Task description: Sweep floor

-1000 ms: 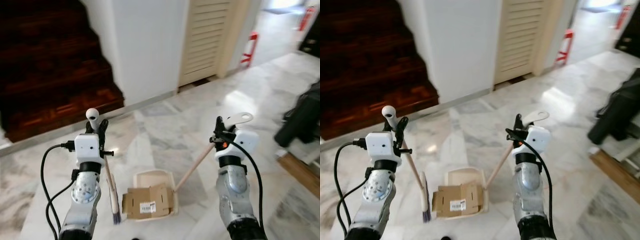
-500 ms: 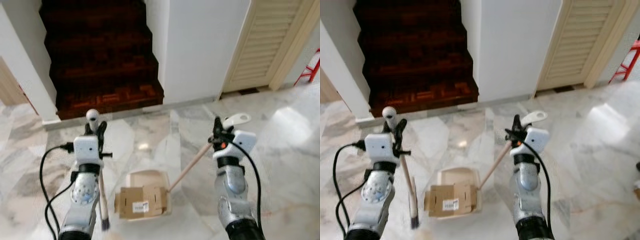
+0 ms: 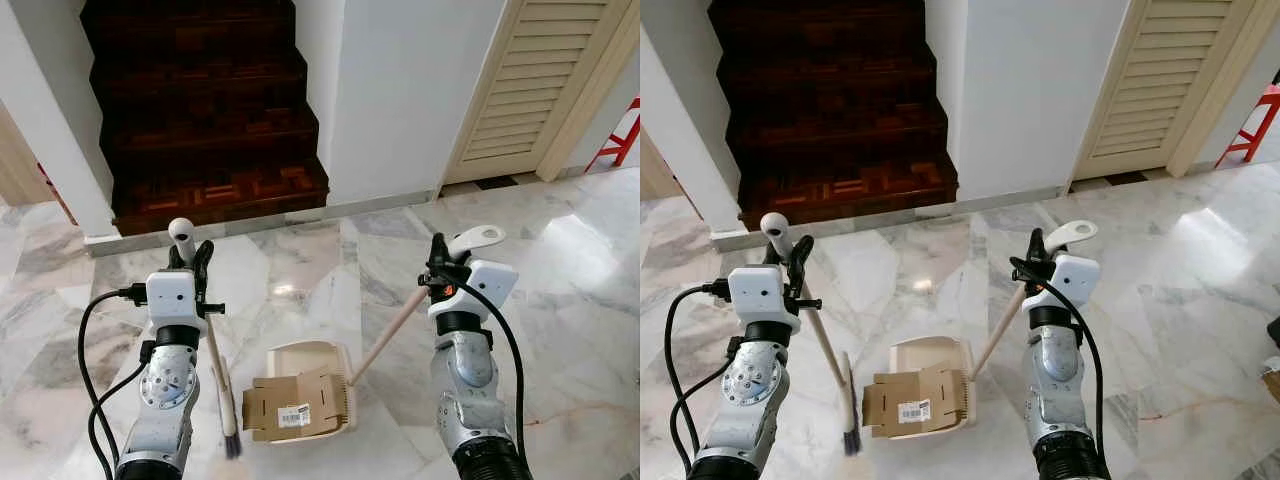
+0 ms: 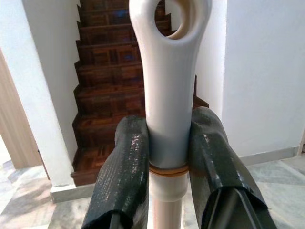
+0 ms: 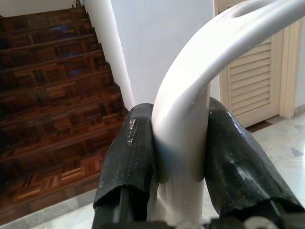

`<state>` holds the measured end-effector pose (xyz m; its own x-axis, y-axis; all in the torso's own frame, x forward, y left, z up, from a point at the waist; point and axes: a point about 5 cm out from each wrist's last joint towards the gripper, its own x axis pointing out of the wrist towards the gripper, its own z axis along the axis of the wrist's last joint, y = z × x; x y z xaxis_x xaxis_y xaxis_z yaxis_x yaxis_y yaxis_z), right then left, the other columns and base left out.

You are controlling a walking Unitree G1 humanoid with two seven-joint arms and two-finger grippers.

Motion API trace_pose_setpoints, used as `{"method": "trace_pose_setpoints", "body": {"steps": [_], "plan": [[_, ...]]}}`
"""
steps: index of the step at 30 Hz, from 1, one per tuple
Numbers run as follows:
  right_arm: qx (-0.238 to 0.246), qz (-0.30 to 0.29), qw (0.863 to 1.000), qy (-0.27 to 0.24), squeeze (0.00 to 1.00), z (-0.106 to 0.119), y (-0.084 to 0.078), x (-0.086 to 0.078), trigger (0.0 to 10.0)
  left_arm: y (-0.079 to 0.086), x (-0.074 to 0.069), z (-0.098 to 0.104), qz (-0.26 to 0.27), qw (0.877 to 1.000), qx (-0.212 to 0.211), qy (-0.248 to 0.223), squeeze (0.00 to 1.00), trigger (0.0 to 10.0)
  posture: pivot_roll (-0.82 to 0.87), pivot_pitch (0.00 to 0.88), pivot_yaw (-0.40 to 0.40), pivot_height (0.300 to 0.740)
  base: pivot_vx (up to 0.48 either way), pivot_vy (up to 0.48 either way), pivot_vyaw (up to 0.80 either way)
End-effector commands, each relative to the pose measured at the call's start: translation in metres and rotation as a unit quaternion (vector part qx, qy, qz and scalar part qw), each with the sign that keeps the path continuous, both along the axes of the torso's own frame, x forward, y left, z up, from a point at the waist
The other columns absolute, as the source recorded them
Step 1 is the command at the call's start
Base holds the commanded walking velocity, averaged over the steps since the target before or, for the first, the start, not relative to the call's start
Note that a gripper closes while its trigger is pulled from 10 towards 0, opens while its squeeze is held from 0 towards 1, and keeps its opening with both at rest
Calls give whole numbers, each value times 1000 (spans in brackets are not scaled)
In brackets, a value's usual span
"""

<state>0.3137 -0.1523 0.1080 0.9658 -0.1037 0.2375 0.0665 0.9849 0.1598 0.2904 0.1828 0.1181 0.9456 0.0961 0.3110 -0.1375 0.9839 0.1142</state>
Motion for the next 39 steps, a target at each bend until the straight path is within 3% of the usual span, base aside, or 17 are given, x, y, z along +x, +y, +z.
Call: {"method": "trace_pose_setpoints", "body": {"steps": [1, 11, 22, 39], "plan": [[9, -5, 1000, -20, 0, 9, -2, 3, 10000, -1, 2, 12, -3, 1000, 7, -24, 0, 10000, -19, 23, -28, 740, 0, 0, 0], [4, -8, 1000, -15, 0, 9, -3, 4, 10000, -2, 1, 11, -3, 1000, 6, -23, 0, 10000, -16, 20, -31, 740, 0, 0, 0], [4, -9, 1000, -8, 0, 7, -3, 4, 10000, -2, 1, 11, -2, 1000, 3, -23, 0, 10000, -10, 29, -32, 740, 0, 0, 370], [19, -7, 1000, 3, 0, 5, -3, 5, 10000, -1, 0, 12, 0, 1000, 3, -21, 0, 10000, -12, 49, -37, 740, 0, 265, 0]]}}
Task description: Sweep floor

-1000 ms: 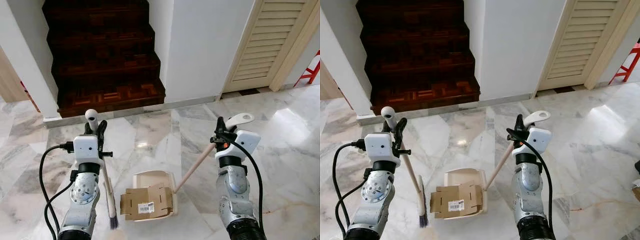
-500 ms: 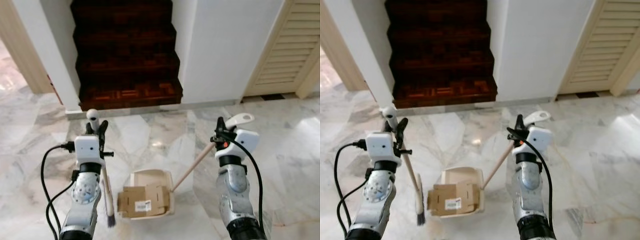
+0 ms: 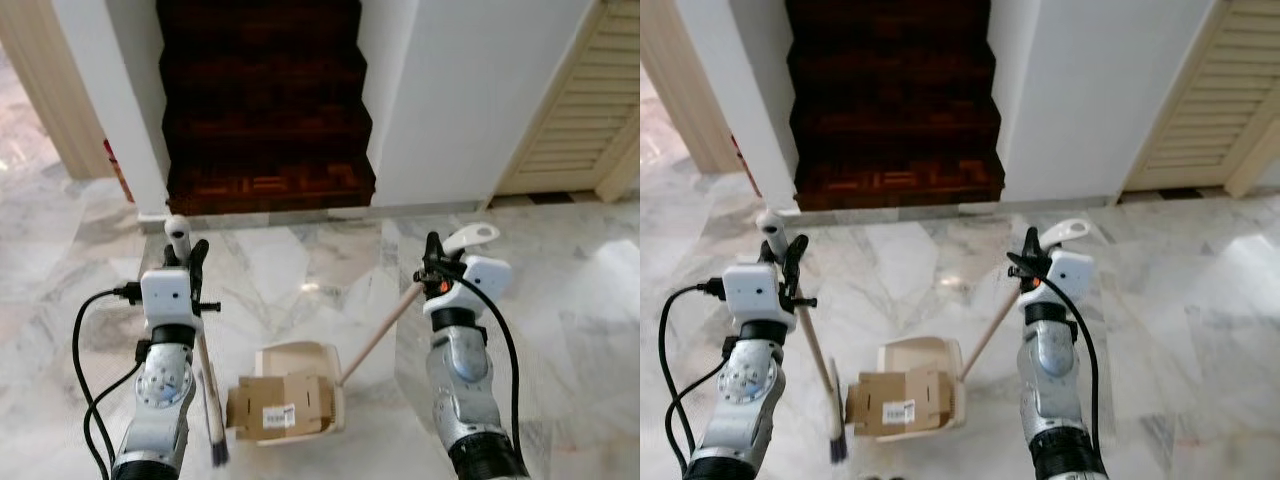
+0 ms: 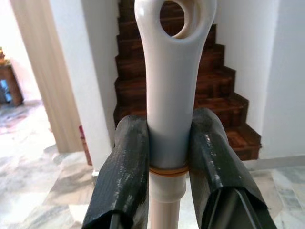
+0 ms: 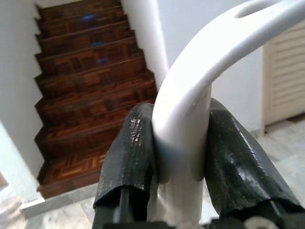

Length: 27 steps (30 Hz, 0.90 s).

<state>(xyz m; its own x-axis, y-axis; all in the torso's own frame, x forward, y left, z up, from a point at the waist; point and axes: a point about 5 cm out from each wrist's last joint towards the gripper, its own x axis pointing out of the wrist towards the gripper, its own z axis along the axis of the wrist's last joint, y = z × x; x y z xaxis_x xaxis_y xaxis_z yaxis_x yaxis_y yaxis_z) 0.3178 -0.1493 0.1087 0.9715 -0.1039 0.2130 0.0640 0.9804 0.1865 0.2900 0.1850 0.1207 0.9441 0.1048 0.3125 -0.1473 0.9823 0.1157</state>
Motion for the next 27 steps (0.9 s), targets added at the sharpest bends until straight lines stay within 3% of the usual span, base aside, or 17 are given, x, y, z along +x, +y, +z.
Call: {"method": "trace_pose_setpoints", "body": {"steps": [1, 4, 10, 22, 27], "plan": [[7, -11, 1000, -4, 0, 3, -7, 1, 10000, -3, 1, 9, -4, 1000, 1, -20, 0, 10000, -12, 49, -38, 740, 0, 266, 0], [11, -11, 1000, 0, 0, 3, -7, 2, 10000, -3, 1, 9, -4, 1000, 1, -20, 0, 10000, -13, 51, -37, 740, 0, 265, 0], [11, -9, 1000, 3, 0, 2, -7, 2, 10000, -3, 1, 9, -3, 1000, 1, -19, 0, 10000, -13, 56, -40, 740, 0, 265, -696], [14, -7, 1000, 5, 0, 2, -6, 2, 10000, -2, 1, 9, 0, 1000, -3, -17, 0, 10000, -16, 60, -42, 740, 0, 265, 0], [16, -7, 1000, 6, 0, 1, -7, 2, 10000, -3, 1, 8, 0, 1000, -5, -17, 0, 10000, -17, 54, -45, 740, 0, 305, -741]]}}
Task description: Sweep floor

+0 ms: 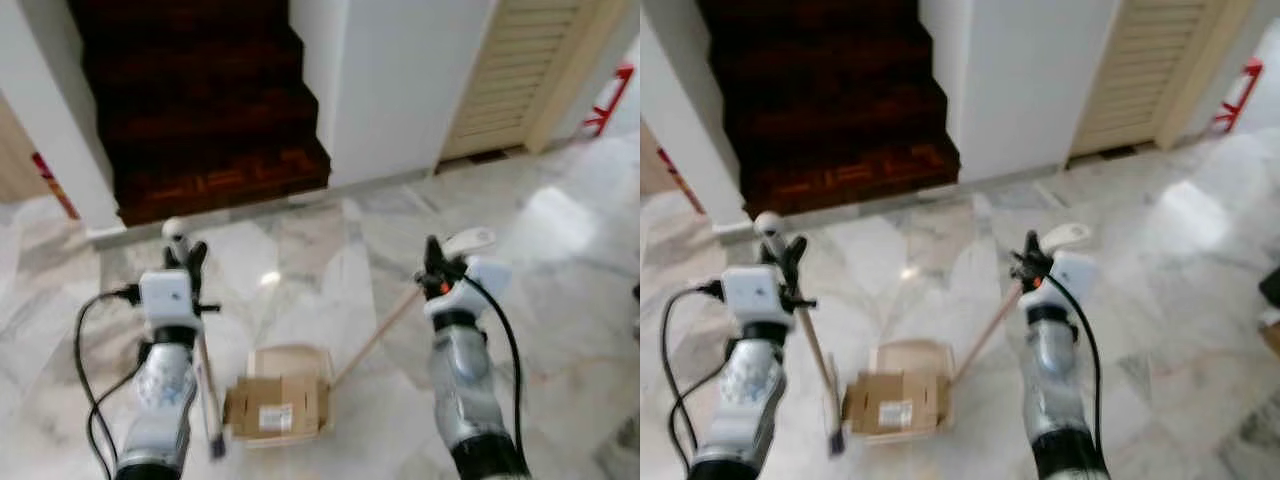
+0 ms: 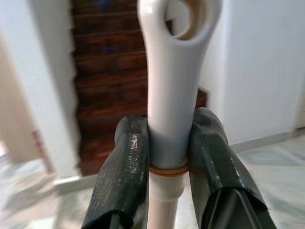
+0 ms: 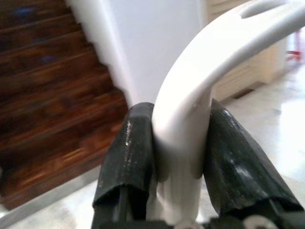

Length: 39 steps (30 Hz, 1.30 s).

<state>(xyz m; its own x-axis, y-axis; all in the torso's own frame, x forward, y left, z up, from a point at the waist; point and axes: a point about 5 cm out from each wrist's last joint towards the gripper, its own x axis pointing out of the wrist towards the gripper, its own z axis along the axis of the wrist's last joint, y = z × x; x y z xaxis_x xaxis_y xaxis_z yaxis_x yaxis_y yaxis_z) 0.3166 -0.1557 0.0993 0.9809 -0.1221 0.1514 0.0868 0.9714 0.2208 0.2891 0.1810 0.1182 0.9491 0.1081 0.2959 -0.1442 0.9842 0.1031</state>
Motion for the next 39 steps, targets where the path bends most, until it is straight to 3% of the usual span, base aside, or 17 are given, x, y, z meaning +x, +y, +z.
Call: {"method": "trace_pose_setpoints", "body": {"steps": [1, 39], "plan": [[-7, -2, 1000, -24, 0, 11, -1, 3, 10000, 1, 2, 11, 1, 1000, 2, -24, 0, 10000, -17, 54, -45, 740, 0, 439, 0], [-7, 10, 1000, -23, 0, 8, 5, 1, 10000, 0, 0, 9, -12, 1000, 7, -20, 0, 10000, -16, 2, -28, 740, 0, 436, 0]]}}
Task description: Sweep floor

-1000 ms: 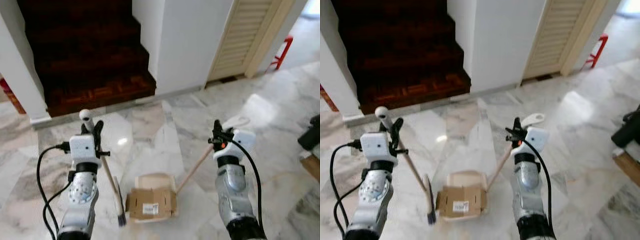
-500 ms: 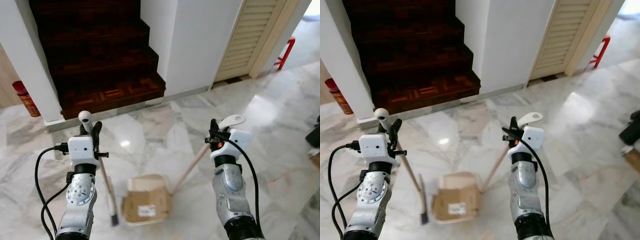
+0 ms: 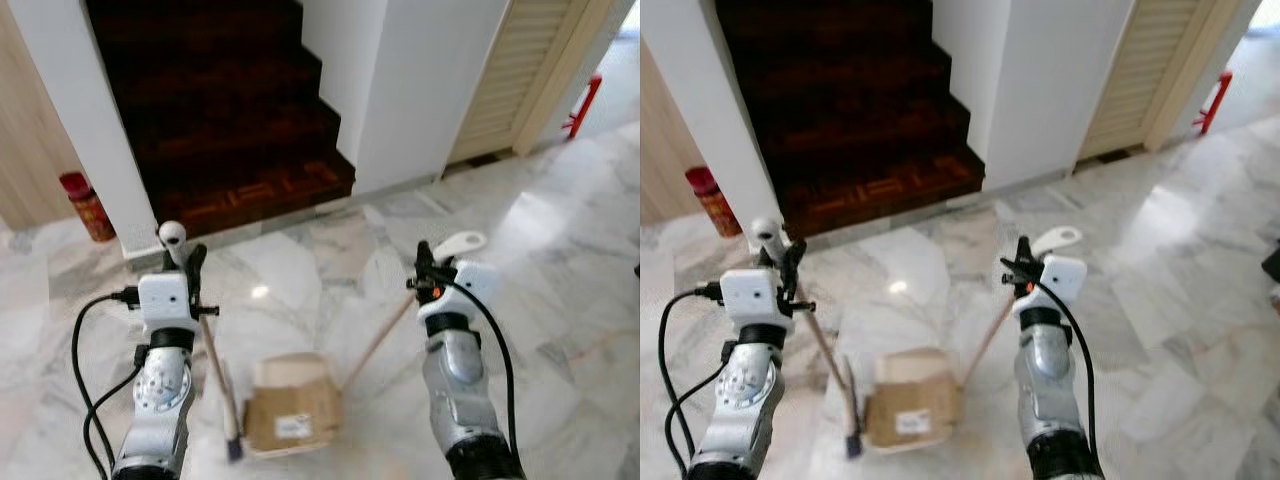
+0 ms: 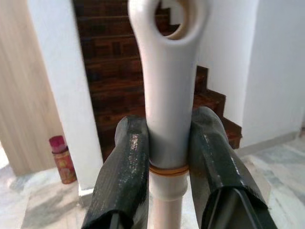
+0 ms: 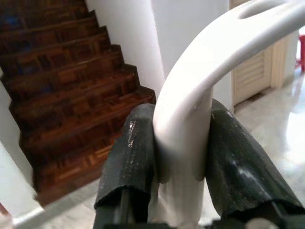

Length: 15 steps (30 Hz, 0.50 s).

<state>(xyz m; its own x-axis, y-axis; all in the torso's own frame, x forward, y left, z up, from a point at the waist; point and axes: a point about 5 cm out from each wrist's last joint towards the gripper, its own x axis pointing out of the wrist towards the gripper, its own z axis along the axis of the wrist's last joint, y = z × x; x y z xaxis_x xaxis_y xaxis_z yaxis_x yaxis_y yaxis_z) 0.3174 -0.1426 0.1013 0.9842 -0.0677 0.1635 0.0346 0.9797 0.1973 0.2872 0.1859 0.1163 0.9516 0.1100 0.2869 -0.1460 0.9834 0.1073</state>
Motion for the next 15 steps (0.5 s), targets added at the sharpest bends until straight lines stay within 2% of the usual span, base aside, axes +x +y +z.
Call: {"method": "trace_pose_setpoints", "body": {"steps": [1, 15], "plan": [[6, -15, 1000, -18, 0, 6, -8, -1, 10000, -5, 2, 11, -14, 1000, 6, -24, 0, 10000, -17, 0, -27, 740, 0, 428, 0], [-4, -17, 1000, -19, 0, 6, -7, -1, 10000, -7, 2, 9, -22, 1000, 7, -19, 0, 10000, -16, 0, -24, 740, 0, 420, 0]]}}
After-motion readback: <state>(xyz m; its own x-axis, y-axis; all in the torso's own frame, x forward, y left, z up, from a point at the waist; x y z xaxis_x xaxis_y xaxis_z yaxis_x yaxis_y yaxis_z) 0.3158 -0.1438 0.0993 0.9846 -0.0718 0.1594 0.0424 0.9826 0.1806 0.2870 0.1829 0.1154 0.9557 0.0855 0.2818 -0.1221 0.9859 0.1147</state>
